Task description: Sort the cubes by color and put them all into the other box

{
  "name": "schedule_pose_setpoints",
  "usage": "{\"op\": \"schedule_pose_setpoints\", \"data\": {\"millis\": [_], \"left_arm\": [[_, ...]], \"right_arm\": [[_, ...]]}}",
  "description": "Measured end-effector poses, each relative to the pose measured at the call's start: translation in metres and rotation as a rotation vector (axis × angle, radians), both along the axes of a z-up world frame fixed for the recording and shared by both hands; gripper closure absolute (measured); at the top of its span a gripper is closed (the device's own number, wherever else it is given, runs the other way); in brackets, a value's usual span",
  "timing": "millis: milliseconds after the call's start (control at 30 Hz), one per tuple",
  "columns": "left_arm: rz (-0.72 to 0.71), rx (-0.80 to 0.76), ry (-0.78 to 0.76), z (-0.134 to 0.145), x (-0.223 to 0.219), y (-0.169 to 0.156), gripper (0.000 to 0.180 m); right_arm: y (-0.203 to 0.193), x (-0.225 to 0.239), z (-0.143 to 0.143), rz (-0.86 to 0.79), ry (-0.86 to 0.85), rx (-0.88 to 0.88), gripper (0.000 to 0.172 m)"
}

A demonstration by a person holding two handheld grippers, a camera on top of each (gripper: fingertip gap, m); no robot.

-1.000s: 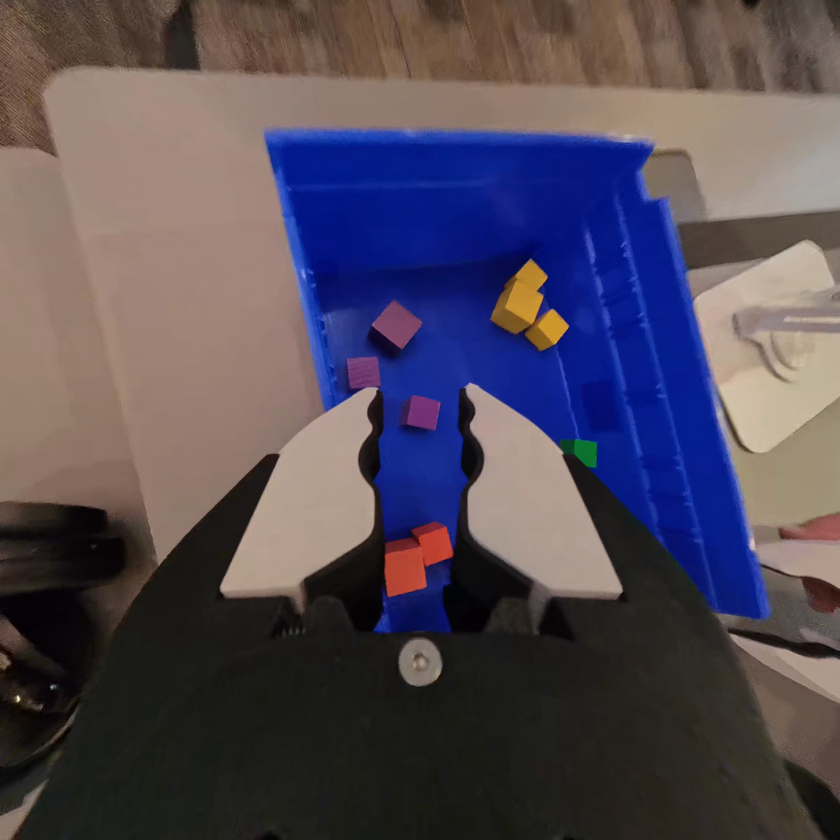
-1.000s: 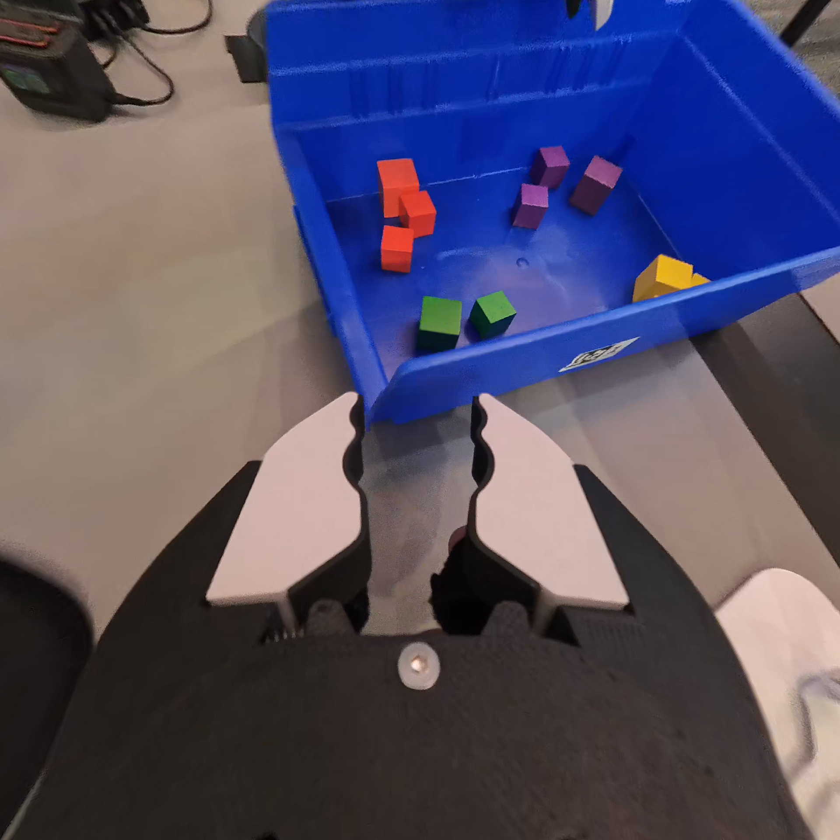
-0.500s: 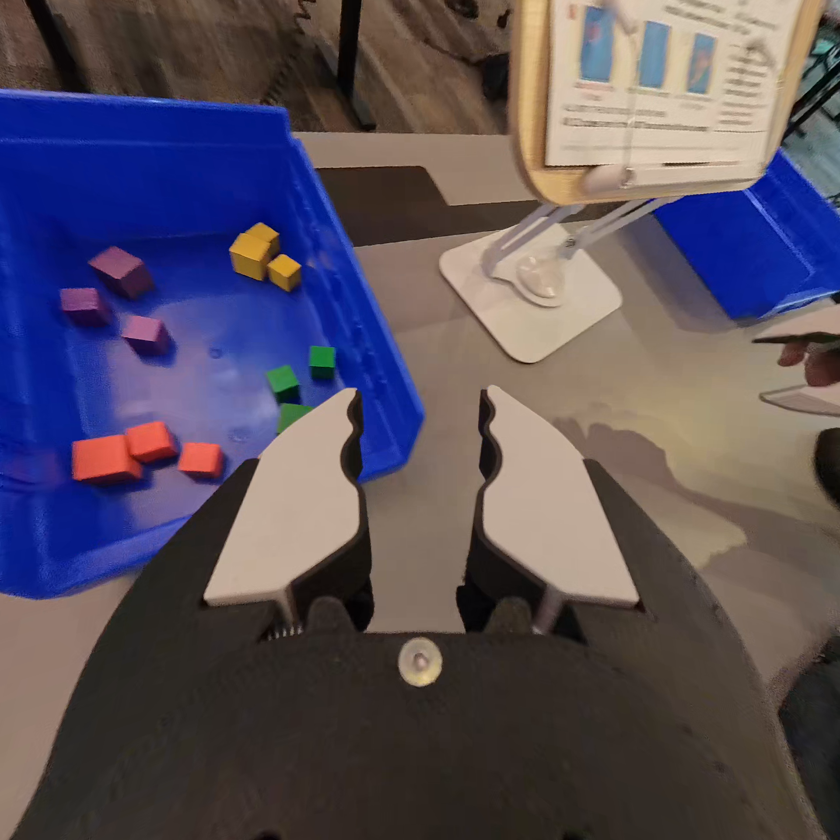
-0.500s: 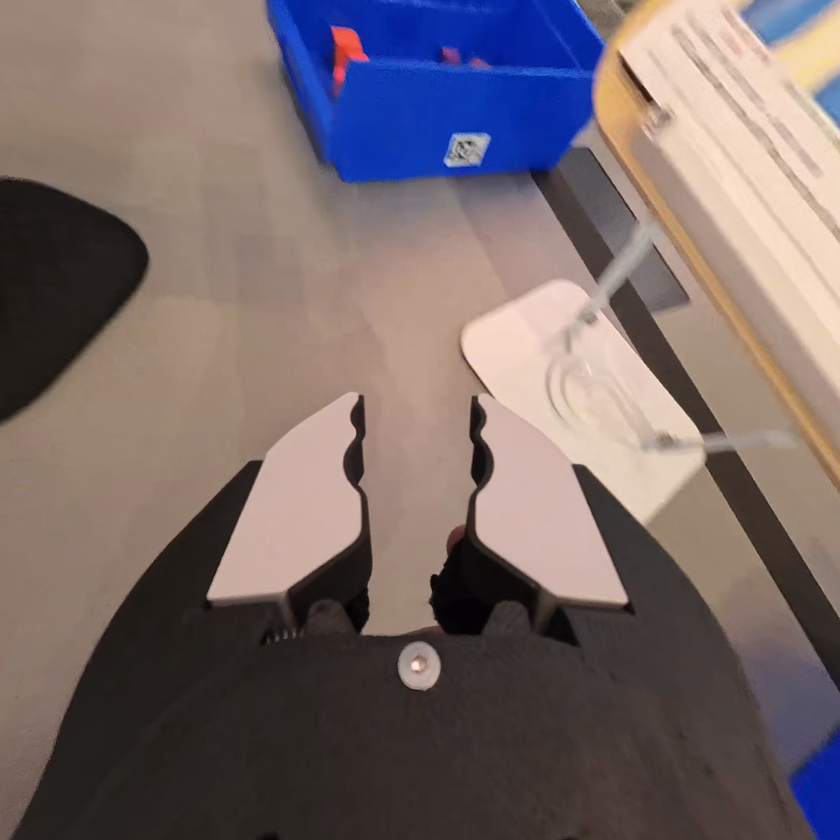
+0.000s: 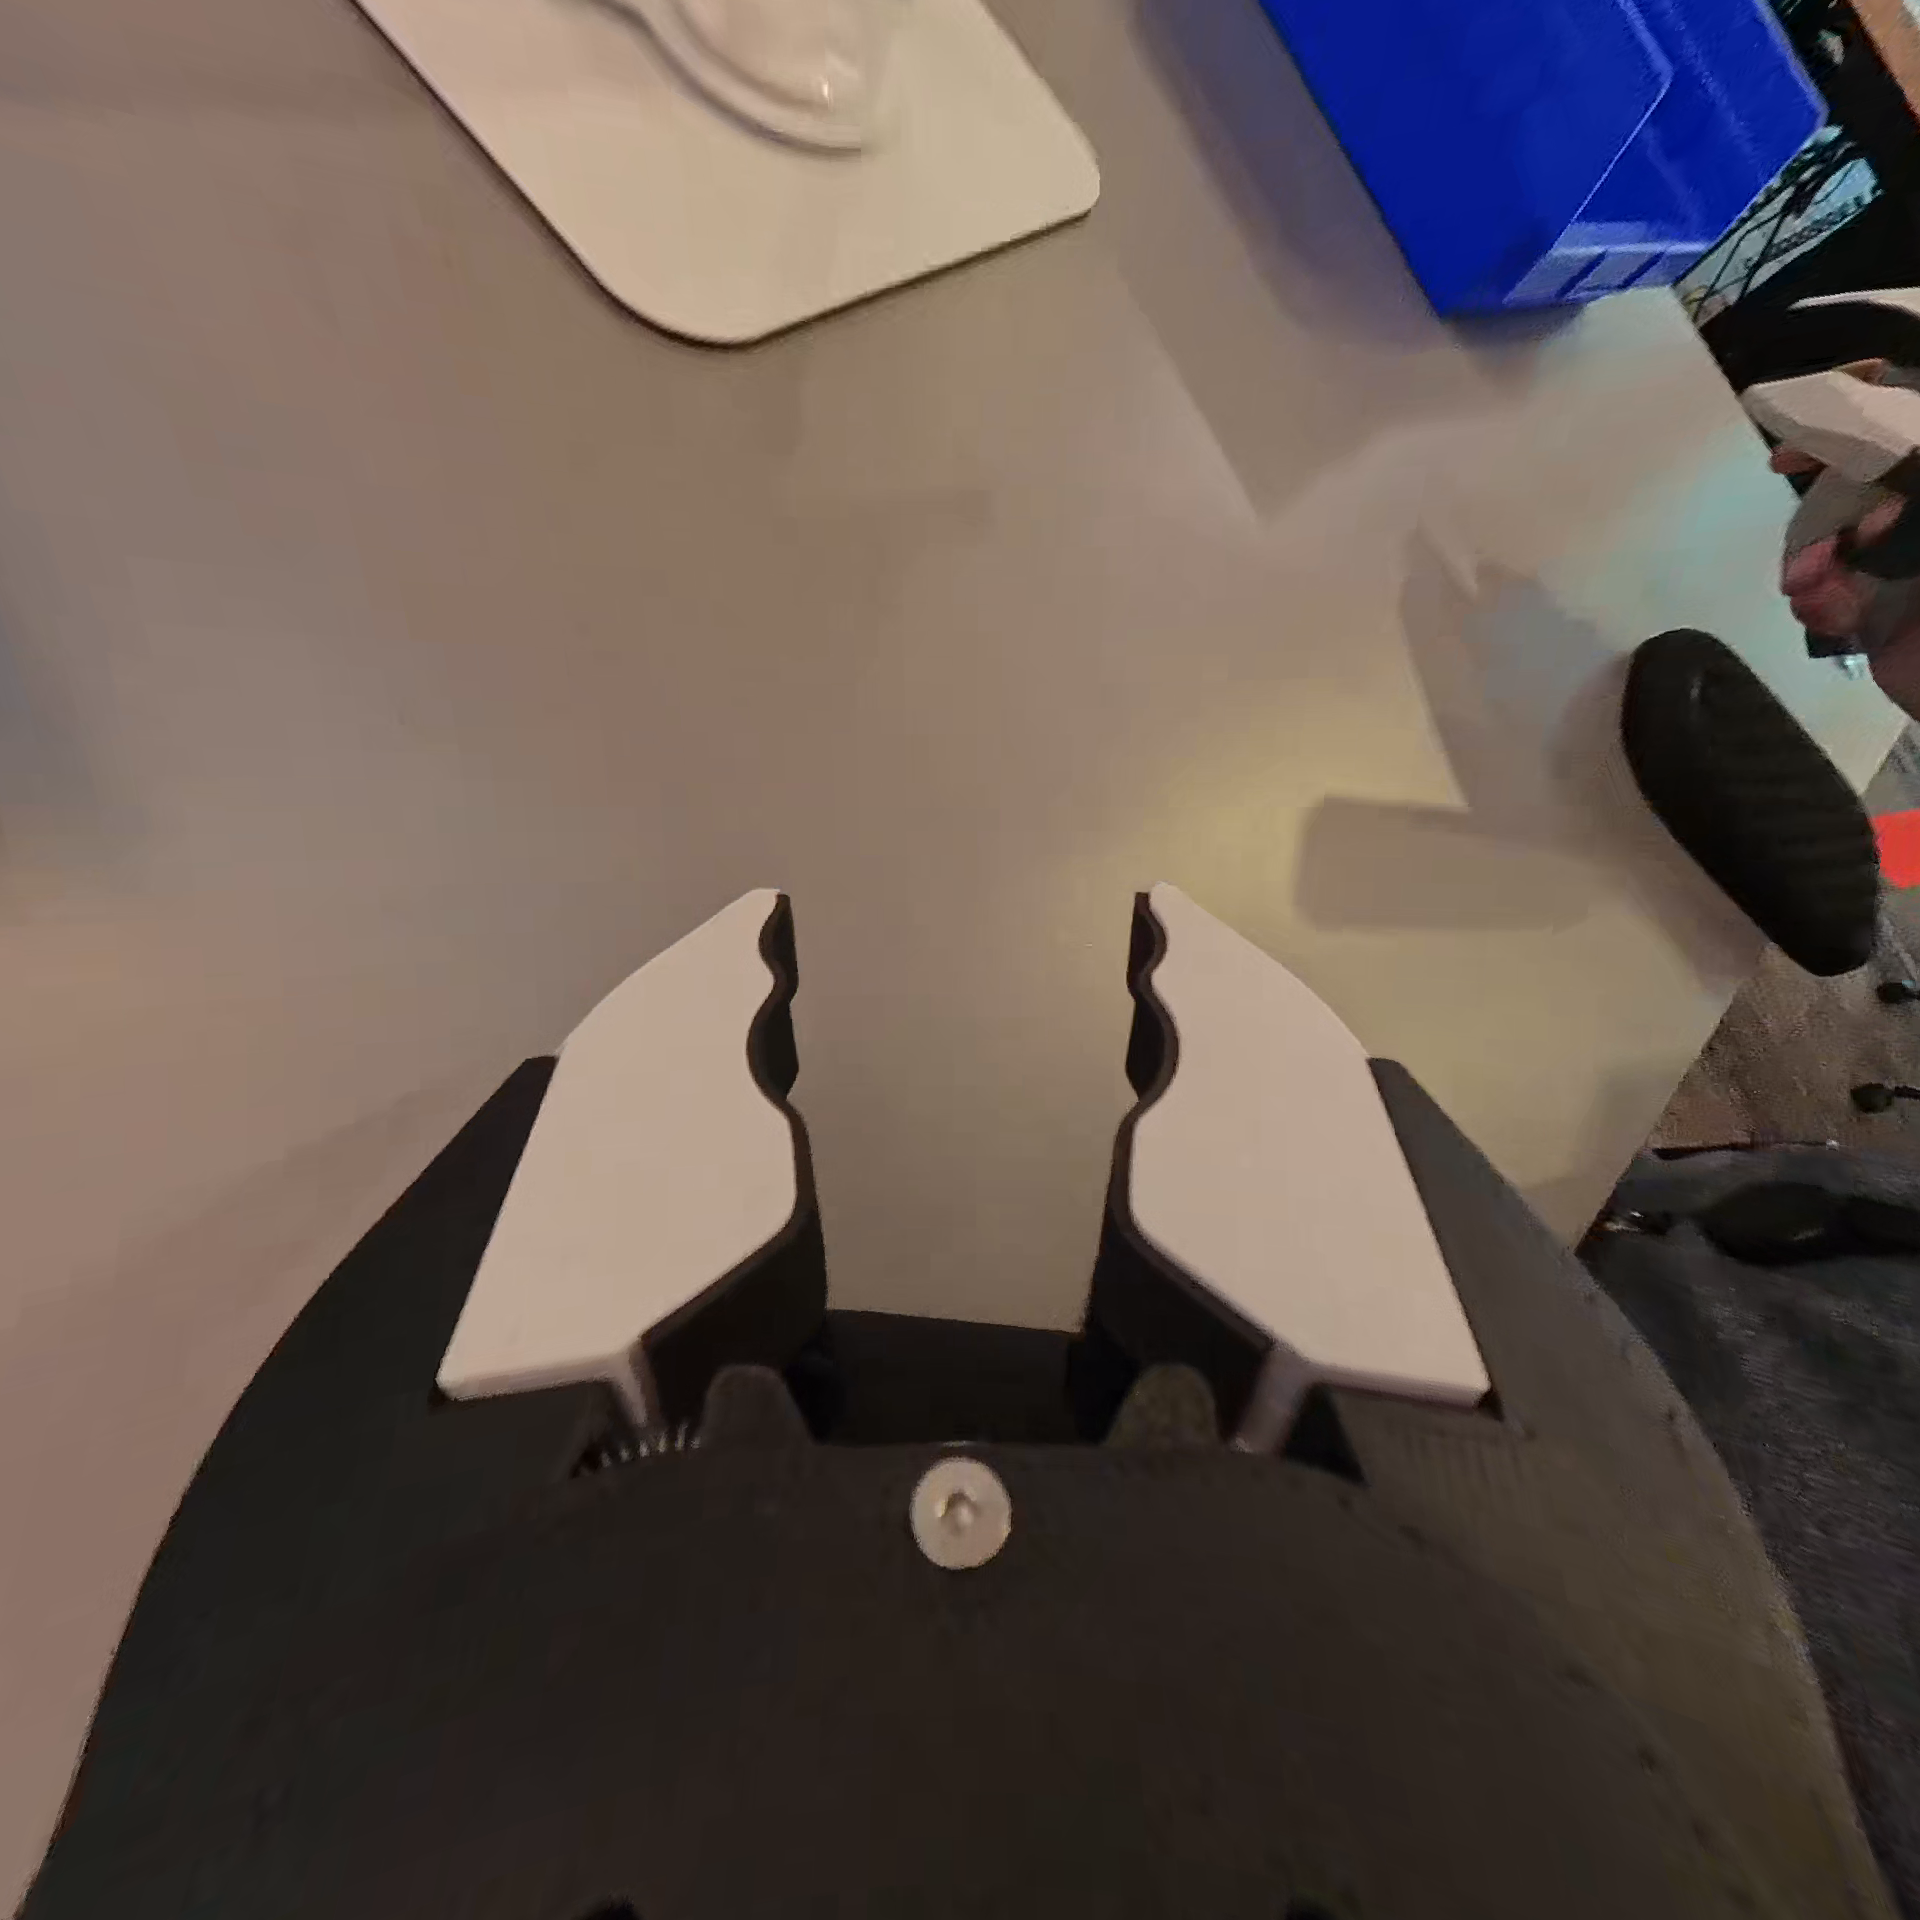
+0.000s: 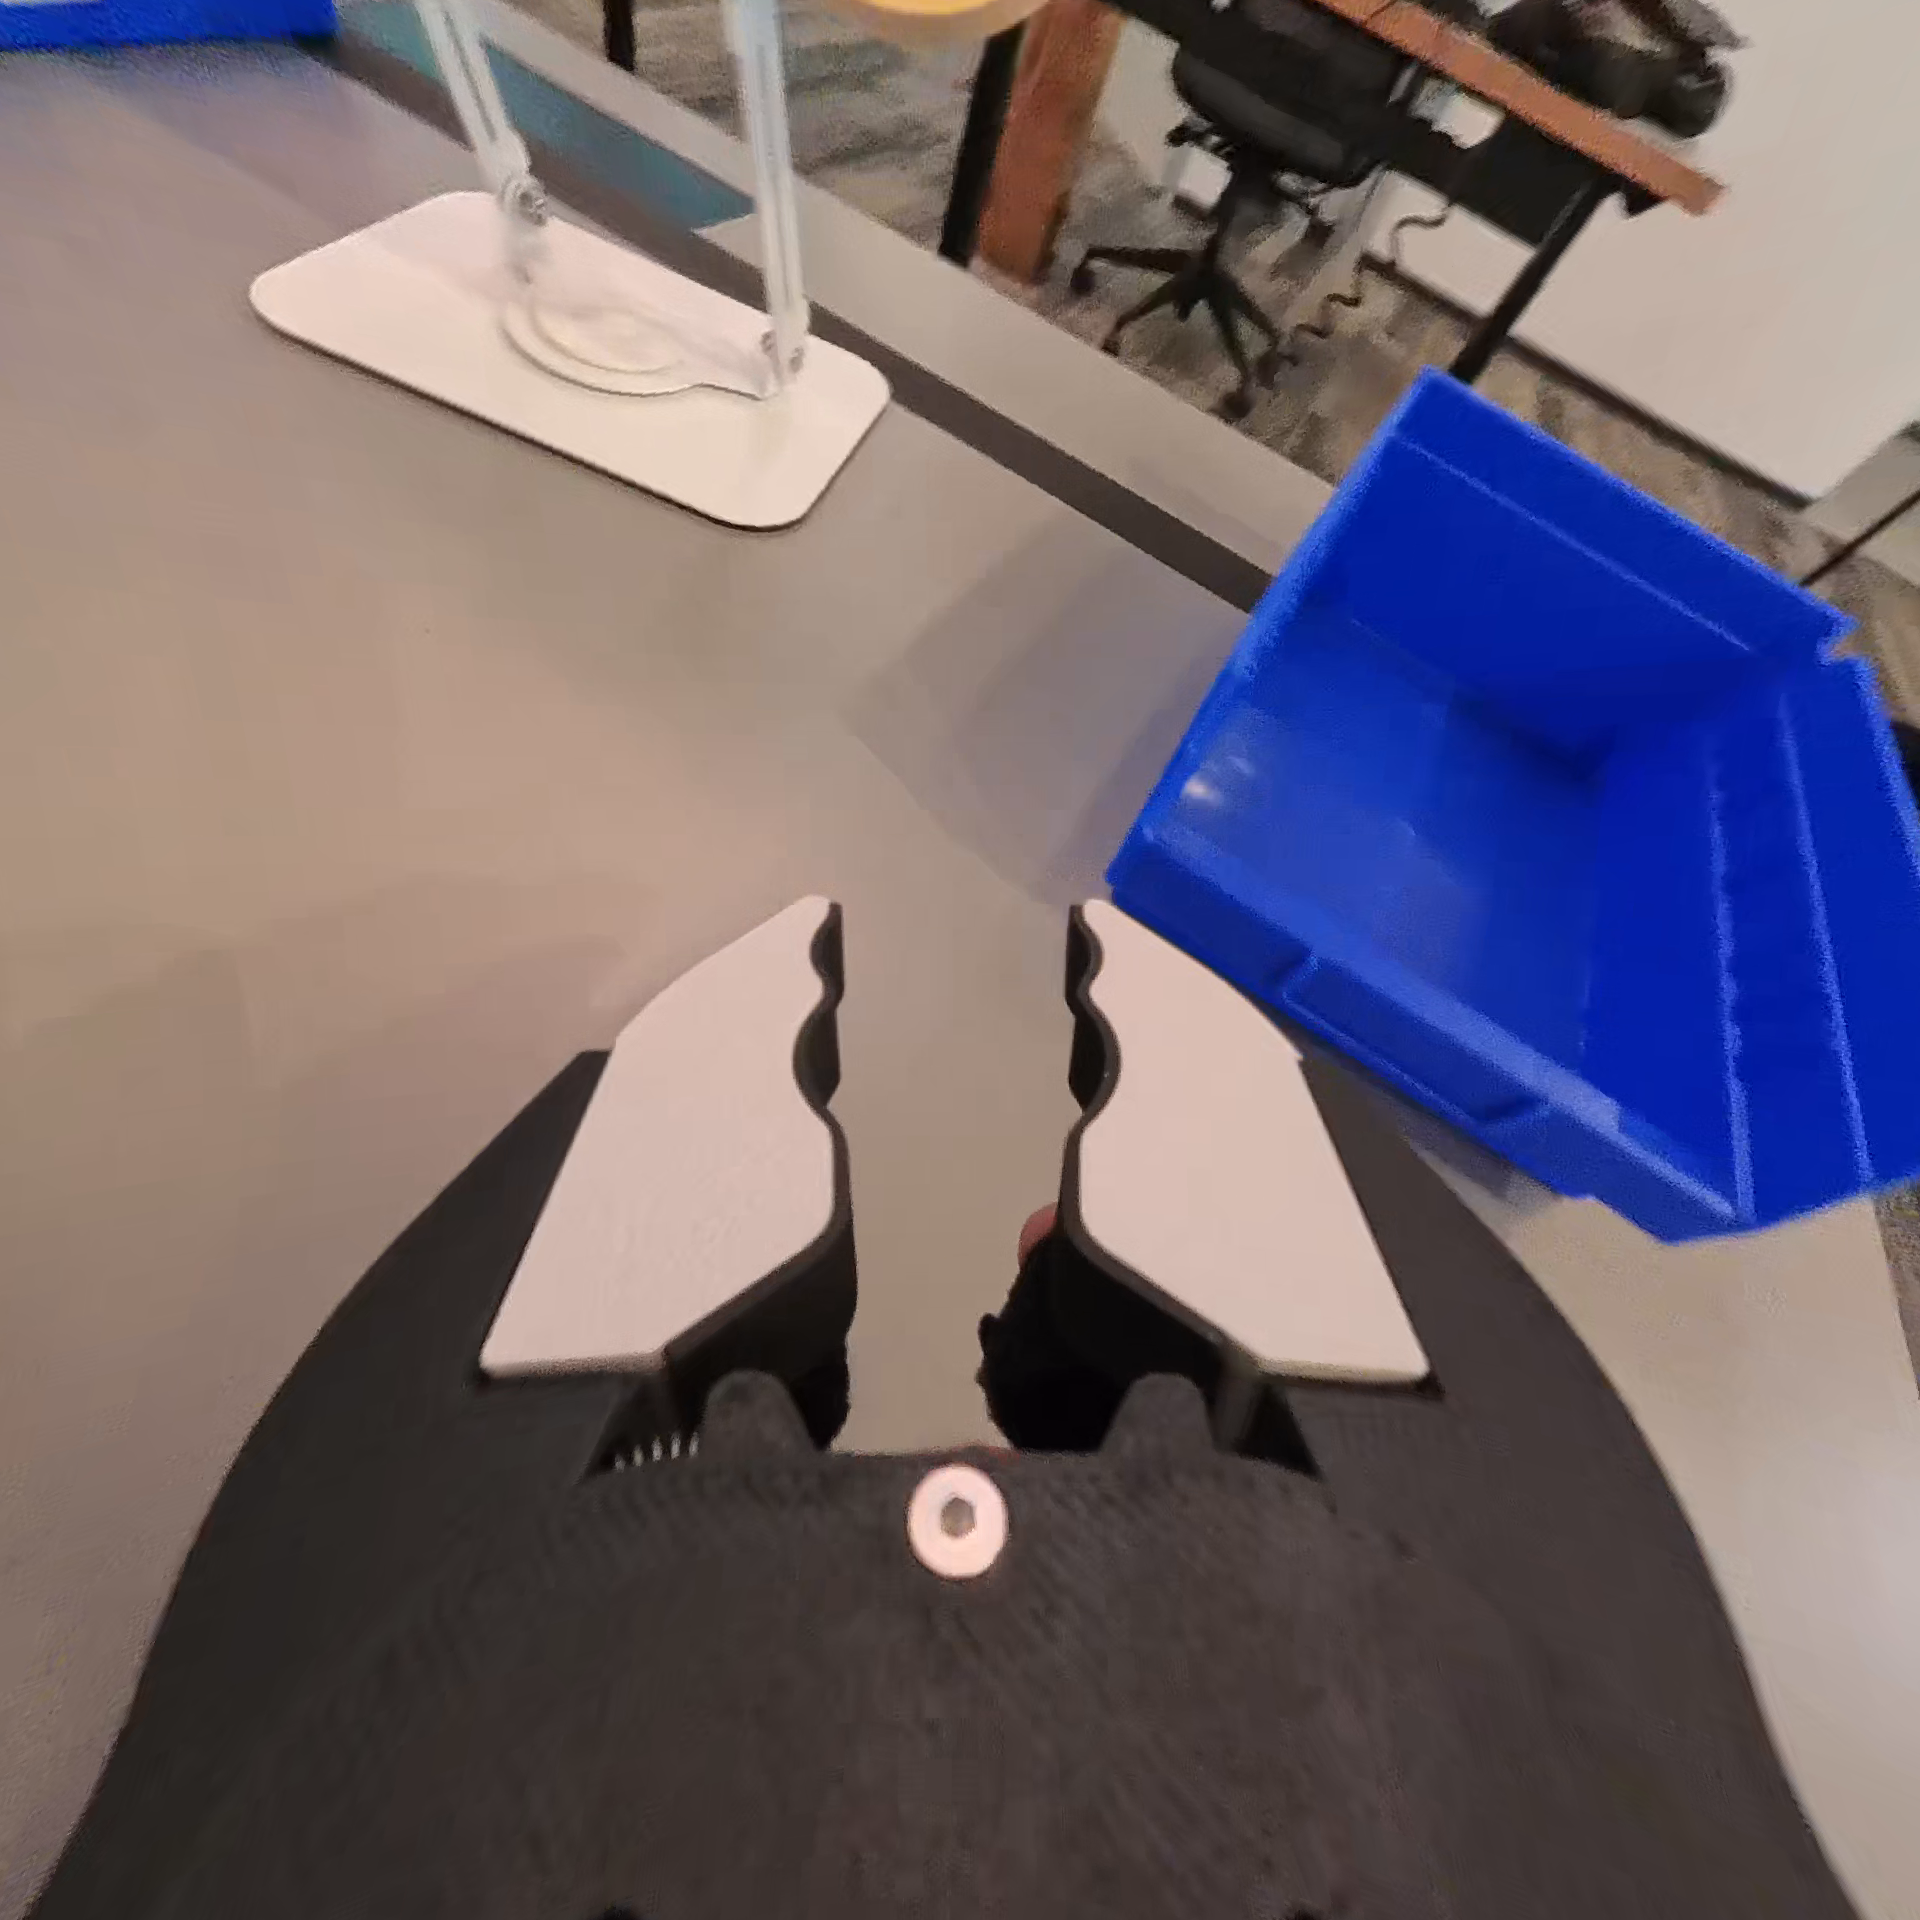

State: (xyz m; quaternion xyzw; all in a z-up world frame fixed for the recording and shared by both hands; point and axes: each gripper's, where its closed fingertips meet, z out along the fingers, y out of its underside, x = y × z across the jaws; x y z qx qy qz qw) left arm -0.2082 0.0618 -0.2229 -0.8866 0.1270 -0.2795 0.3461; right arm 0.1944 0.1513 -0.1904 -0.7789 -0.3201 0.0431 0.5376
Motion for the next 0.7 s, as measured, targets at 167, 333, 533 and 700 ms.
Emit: {"op": "schedule_pose_setpoints", "data": {"millis": [167, 333, 533, 700], "left_arm": [[0.032, 0.004, 0.023, -0.027, 0.006, -0.005, 0.128], [0.078, 0.024, -0.027, -0.026, 0.006, -0.005, 0.124], [0.110, 0.024, -0.147, -0.021, 0.001, -0.002, 0.125], [0.079, 0.005, -0.155, -0.025, 0.005, -0.002, 0.125]], "right_arm": [[-0.011, -0.001, -0.016, -0.056, 0.048, 0.081, 0.136], [-0.008, -0.007, -0.008, -0.089, 0.168, 0.102, 0.142], [-0.009, -0.015, -0.002, -0.065, 0.219, 0.136, 0.148], [-0.002, -0.037, 0.003, -0.036, 0.290, 0.131, 0.148]]}}
